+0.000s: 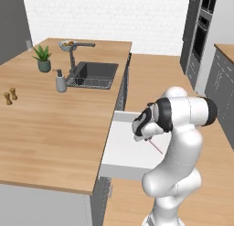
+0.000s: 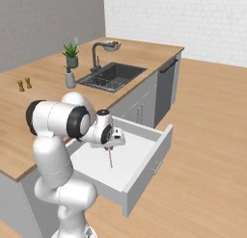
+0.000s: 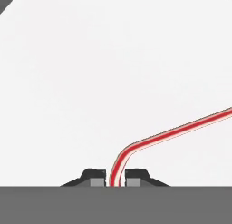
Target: Take a straw from the drawer in front and place it inside the glass cup on the dining counter.
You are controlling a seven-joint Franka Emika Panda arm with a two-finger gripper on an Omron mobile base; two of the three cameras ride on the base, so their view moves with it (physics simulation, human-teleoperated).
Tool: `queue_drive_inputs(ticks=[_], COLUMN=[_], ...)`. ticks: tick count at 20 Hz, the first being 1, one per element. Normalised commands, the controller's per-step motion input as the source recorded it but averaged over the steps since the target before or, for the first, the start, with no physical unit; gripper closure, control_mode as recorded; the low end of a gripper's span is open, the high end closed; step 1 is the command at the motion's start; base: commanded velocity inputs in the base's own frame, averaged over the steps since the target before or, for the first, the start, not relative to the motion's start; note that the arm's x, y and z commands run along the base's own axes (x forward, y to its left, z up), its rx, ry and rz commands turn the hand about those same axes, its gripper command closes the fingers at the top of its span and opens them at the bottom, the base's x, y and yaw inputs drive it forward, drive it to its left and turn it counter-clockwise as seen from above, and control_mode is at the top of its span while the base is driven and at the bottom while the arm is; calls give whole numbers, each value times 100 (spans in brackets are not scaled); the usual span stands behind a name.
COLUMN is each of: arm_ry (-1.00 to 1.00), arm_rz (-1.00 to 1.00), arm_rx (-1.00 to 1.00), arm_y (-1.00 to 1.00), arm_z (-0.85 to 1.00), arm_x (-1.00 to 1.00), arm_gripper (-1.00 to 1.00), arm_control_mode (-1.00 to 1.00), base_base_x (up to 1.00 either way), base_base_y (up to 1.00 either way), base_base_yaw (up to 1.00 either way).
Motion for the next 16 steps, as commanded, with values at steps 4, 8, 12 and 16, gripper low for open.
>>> queue_drive_inputs(ticks=[4,8,12,16], arm_ry=[1,2,2,5], arm_rz=[-7,-6,-6,-6], arm_rx=[11,13,13,9], arm_y=[-56,-33,-13,0], arm_z=[100,100,100,100], arm_x=[-1,-12,-29,-30], arm_gripper=[100,100,100,100], arm_control_mode=[-100,-100,-100,-100], base_base_x=[0,0,0,0], base_base_y=[0,0,0,0], base_base_yaw=[0,0,0,0])
